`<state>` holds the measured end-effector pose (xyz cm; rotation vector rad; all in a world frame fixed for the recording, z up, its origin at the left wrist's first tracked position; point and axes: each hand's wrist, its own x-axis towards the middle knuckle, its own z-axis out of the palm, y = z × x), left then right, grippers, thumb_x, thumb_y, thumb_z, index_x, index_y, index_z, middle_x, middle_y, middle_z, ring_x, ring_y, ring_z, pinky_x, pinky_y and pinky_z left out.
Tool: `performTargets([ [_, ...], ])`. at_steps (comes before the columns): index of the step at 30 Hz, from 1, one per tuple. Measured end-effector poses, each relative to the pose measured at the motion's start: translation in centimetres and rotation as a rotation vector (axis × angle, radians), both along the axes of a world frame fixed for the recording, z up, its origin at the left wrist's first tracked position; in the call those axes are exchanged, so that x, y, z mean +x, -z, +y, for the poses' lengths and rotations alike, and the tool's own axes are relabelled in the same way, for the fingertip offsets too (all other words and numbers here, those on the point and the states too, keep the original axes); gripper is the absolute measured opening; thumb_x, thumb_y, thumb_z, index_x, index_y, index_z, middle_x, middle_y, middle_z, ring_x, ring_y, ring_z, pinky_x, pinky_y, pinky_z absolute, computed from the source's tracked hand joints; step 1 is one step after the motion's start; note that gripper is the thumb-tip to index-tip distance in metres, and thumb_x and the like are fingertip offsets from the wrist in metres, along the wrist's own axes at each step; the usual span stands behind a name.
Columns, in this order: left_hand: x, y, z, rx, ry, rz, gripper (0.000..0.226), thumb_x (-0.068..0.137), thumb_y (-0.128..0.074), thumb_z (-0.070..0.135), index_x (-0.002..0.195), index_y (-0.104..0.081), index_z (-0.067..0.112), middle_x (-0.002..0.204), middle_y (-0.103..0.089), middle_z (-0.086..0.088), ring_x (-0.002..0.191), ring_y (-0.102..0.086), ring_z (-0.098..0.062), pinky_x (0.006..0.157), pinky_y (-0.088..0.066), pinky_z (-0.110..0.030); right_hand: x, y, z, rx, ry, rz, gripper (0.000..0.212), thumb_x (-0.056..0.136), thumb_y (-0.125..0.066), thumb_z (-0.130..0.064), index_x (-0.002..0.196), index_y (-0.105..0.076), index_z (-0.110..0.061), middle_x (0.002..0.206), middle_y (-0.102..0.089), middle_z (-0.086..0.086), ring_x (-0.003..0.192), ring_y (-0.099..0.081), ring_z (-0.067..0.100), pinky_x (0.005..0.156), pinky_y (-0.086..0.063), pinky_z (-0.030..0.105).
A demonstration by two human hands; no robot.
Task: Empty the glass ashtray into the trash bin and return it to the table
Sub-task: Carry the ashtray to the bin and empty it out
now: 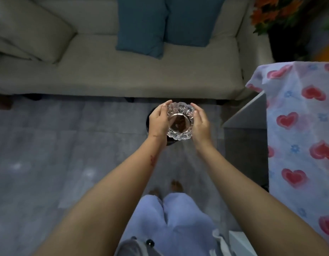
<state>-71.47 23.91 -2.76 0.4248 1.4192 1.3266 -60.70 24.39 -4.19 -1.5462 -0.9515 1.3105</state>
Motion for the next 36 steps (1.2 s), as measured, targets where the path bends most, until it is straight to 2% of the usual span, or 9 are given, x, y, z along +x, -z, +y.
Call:
performTargets([
  [2, -0.6, 2.1, 1.3, -0.016, -0.023, -0.006, 0.03, 0.103, -0.041, 0.014, 0.12, -0.064, 0.003, 0.123, -0.065, -0.023, 0.102, -0.066, -0.025, 0.083, -0.059, -0.03, -0.5, 1.8, 1.4, -0.014, -0.008, 0.011, 0.03, 0.102, -0.041, -0.017, 0.124, -0.062, -0.021, 0.124, -0.065, 0.003, 0.116, -0.061, 0.02, 0.106, -0.048, 0.041],
  [5, -1.4, 5.6, 3.3, -0.033, -0.047, -0.036, 0.031, 0.104, -0.039, 0.013, 0.12, -0.063, 0.003, 0.122, -0.065, -0.025, 0.101, -0.066, -0.026, 0.081, -0.059, -0.03, -1.2, 4.6, 3.5, -0.035, 0.005, 0.035, 0.032, 0.103, -0.041, -0.014, 0.128, -0.06, -0.014, 0.122, -0.065, 0.003, 0.108, -0.061, 0.013, 0.09, -0.052, 0.02],
  [6, -1.6, 6.7, 3.9, -0.037, -0.053, -0.039, 0.031, 0.104, -0.038, 0.013, 0.12, -0.063, 0.002, 0.122, -0.064, -0.025, 0.101, -0.066, -0.027, 0.081, -0.059, -0.03, -1.4, 5.8, 4.1, -0.039, 0.011, 0.047, 0.032, 0.103, -0.041, -0.014, 0.128, -0.061, -0.013, 0.124, -0.065, 0.005, 0.108, -0.061, 0.013, 0.089, -0.051, 0.019],
  [14, -3.2, 23.5, 7.6, -0.048, -0.043, 0.101, 0.032, 0.104, -0.039, 0.016, 0.122, -0.064, 0.006, 0.118, -0.07, -0.013, 0.11, -0.067, -0.024, 0.092, -0.055, -0.032, -3.6, 22.2, 7.8, -0.043, 0.02, -0.003, 0.031, 0.101, -0.041, -0.011, 0.122, -0.063, -0.011, 0.119, -0.066, 0.005, 0.111, -0.062, 0.018, 0.102, -0.05, 0.037],
  [19, -4.4, 33.9, 8.3, -0.013, 0.017, 0.216, 0.033, 0.104, -0.04, 0.019, 0.128, -0.061, 0.008, 0.121, -0.067, -0.005, 0.111, -0.064, -0.014, 0.093, -0.051, -0.022, -4.5, 32.4, 9.8, 0.001, 0.012, -0.089, 0.028, 0.1, -0.043, -0.014, 0.112, -0.068, -0.017, 0.118, -0.07, 0.007, 0.114, -0.064, 0.023, 0.102, -0.05, 0.04],
  [24, -6.9, 42.6, 8.3, 0.031, 0.077, 0.487, 0.043, 0.102, -0.039, 0.032, 0.134, -0.056, 0.009, 0.137, -0.059, -0.006, 0.129, -0.052, -0.016, 0.113, -0.039, -0.038, -4.2, 40.5, 11.6, 0.027, -0.014, -0.139, 0.029, 0.1, -0.043, -0.016, 0.115, -0.068, -0.016, 0.106, -0.068, -0.001, 0.095, -0.063, 0.012, 0.07, -0.05, 0.011],
  [29, -9.7, 48.2, 7.5, -0.032, 0.138, 0.853, 0.046, 0.104, -0.038, 0.027, 0.144, -0.043, 0.005, 0.155, -0.036, -0.014, 0.148, -0.024, -0.025, 0.122, -0.018, -0.037, -3.8, 45.2, 12.9, 0.061, 0.008, -0.151, 0.028, 0.099, -0.044, -0.017, 0.113, -0.069, -0.018, 0.107, -0.069, -0.001, 0.1, -0.062, 0.014, 0.097, -0.05, 0.038],
  [32, -10.5, 50.2, 7.0, -0.096, 0.219, 0.929, 0.05, 0.105, -0.034, 0.032, 0.149, -0.035, 0.009, 0.164, -0.015, -0.012, 0.152, -0.01, -0.023, 0.123, -0.013, -0.038, -3.4, 46.4, 13.0, 0.076, 0.021, -0.14, 0.029, 0.1, -0.044, -0.013, 0.116, -0.067, -0.012, 0.109, -0.067, 0.002, 0.101, -0.061, 0.013, 0.098, -0.049, 0.037],
  [36, -10.4, 50.5, 6.9, -0.17, 0.234, 0.873, 0.051, 0.105, -0.032, 0.035, 0.151, -0.032, 0.015, 0.165, -0.01, -0.011, 0.151, -0.016, -0.022, 0.118, -0.019, -0.032, -2.7, 47.2, 12.8, 0.09, 0.038, -0.144, 0.029, 0.1, -0.043, -0.011, 0.118, -0.066, -0.007, 0.119, -0.068, 0.011, 0.105, -0.06, 0.015, 0.1, -0.049, 0.037],
])
